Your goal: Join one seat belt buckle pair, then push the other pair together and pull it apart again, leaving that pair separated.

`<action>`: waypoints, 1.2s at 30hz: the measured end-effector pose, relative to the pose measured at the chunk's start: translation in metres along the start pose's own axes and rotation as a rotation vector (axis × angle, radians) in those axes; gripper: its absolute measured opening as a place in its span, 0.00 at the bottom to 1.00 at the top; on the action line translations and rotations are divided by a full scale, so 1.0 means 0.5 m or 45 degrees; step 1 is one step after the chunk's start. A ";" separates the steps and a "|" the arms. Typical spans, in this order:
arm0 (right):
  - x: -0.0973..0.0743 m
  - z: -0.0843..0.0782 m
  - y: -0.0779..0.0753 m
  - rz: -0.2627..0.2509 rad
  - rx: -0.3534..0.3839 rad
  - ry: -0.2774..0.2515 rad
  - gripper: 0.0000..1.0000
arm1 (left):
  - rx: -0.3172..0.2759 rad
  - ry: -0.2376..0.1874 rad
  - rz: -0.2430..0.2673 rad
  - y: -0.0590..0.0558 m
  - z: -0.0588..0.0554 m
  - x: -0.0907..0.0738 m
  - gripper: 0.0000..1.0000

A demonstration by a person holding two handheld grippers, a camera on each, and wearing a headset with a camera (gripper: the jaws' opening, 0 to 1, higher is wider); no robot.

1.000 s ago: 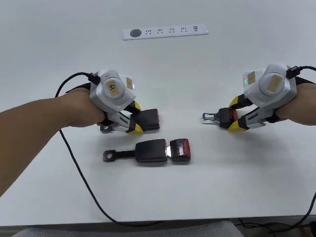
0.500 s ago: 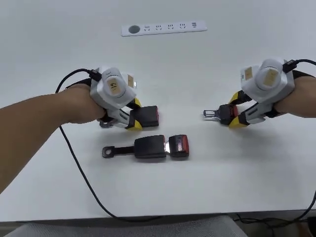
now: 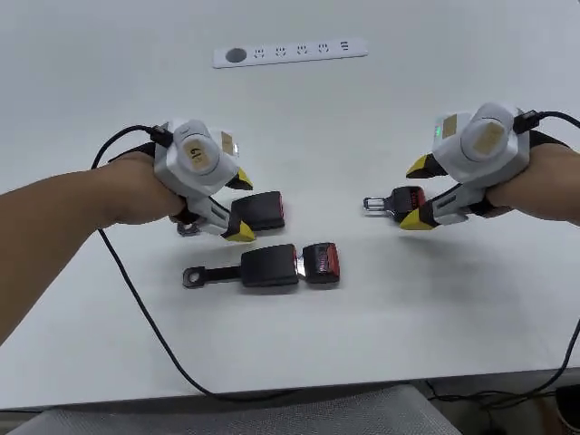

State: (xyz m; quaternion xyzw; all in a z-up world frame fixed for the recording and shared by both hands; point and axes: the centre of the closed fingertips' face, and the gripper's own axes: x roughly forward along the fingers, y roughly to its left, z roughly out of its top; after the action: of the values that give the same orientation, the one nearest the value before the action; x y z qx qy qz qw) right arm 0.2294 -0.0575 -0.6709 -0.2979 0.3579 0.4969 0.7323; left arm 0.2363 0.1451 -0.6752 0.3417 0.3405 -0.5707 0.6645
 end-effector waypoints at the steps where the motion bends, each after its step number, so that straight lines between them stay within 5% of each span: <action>1: -0.006 0.005 0.005 -0.009 0.015 -0.011 0.51 | -0.011 -0.018 0.019 -0.001 0.007 -0.009 0.53; 7: -0.023 0.011 0.027 -0.062 0.065 -0.062 0.52 | -0.115 -0.094 0.104 -0.020 0.019 -0.042 0.66; 12: -0.046 0.023 0.049 -0.112 0.105 -0.115 0.56 | -0.230 -0.122 0.148 -0.042 0.005 -0.062 0.70; 21: -0.063 0.024 0.096 -0.130 0.180 -0.157 0.66 | -0.291 -0.195 0.193 -0.091 0.004 -0.109 0.79; 25: -0.079 0.029 0.112 -0.137 0.196 -0.168 0.68 | -0.378 -0.242 0.249 -0.088 -0.019 -0.129 0.81; 28: -0.083 0.021 0.105 -0.159 0.218 -0.180 0.73 | -0.392 -0.255 0.263 -0.109 -0.018 -0.147 0.84; 36: -0.105 0.011 0.121 -0.175 0.287 -0.199 0.83 | -0.494 -0.261 0.290 -0.144 -0.072 -0.178 0.91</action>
State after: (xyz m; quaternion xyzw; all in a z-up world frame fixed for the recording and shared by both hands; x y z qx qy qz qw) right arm 0.1605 -0.0602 -0.6295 -0.1981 0.3322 0.4240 0.8189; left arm 0.1525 0.2140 -0.6245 0.1842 0.3340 -0.4477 0.8088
